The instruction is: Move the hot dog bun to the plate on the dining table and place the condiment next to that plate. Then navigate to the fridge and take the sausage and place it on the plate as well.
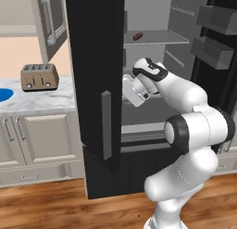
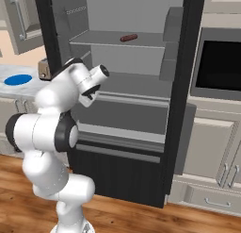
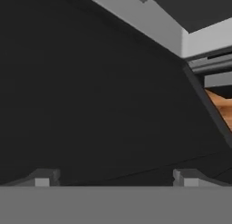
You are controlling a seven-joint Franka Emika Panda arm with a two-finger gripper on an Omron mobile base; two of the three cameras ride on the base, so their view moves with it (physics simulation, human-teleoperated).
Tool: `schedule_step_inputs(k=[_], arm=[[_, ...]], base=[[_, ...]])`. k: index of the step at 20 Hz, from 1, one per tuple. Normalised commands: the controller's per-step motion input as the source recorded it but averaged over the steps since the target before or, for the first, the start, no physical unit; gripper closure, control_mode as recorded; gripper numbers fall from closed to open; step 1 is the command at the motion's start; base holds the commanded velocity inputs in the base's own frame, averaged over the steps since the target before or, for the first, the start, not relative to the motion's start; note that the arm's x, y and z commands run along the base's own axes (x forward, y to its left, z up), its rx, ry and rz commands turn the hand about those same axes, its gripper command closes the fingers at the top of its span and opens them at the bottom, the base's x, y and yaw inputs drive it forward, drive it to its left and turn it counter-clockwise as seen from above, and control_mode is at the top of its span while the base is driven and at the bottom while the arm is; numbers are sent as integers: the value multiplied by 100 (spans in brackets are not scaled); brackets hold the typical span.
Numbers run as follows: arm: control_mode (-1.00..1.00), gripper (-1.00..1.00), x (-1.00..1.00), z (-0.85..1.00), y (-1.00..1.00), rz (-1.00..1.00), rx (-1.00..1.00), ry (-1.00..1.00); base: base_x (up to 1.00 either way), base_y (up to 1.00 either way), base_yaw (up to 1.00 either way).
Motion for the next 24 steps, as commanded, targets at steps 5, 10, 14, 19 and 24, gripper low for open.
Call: schedule_step_inputs(k=[5, 10, 14, 19, 24], arm=[[-100, -100, -21, 0, 75, 4, 0, 0], [-100, -100, -18, 0, 80, 3, 0, 1], [-100, -100, -15, 0, 77, 0, 0, 0], [-100, -100, -9, 0, 69, 0, 0, 0], [-100, -100, -7, -2, 59, 0, 0, 0]], base=[[0, 0, 0], [0, 0, 0], [0, 0, 0], [0, 0, 0], [0, 0, 0]])
